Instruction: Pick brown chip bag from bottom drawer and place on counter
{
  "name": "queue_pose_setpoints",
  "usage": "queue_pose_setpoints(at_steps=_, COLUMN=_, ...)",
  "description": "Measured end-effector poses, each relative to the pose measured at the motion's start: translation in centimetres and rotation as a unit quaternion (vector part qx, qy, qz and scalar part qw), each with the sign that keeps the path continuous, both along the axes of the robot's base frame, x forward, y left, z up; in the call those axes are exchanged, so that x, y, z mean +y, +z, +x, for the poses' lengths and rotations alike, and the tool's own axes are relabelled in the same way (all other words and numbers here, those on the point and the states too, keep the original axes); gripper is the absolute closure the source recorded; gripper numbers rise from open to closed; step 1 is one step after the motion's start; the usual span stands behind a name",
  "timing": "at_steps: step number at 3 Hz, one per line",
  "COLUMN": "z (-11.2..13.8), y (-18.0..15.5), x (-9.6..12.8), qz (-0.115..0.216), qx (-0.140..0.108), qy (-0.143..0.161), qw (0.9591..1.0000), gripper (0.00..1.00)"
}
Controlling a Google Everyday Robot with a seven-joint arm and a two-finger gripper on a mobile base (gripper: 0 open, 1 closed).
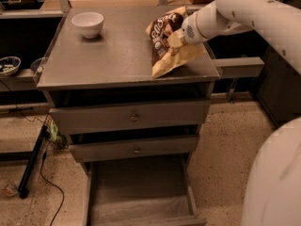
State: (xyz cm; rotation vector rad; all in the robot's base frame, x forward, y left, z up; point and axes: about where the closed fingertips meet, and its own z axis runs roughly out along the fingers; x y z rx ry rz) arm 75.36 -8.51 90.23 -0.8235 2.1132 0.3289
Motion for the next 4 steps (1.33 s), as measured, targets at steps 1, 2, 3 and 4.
queue_pose_setpoints(at_steps=1, z=0.0, y=-0.07, x=0.02, qz=0.001, qx=0.001, qy=0.0, qw=1.0, gripper=0.84)
queue_pose_setpoints(at_steps=2, z=0.0, y=-0.07, x=0.02, qz=0.001, qx=0.001, qy=0.0, qw=1.0, gripper=0.6)
queue_pose_setpoints(at_steps=3, z=0.0, y=-0.08, x=0.03, qz=0.001, qx=0.001, qy=0.0, qw=1.0, gripper=0.37)
queue_pose_setpoints(at_steps=4, z=0.0, y=-0.08, x=0.03, qz=0.001, qx=0.001, qy=0.0, qw=1.0, gripper=0.14)
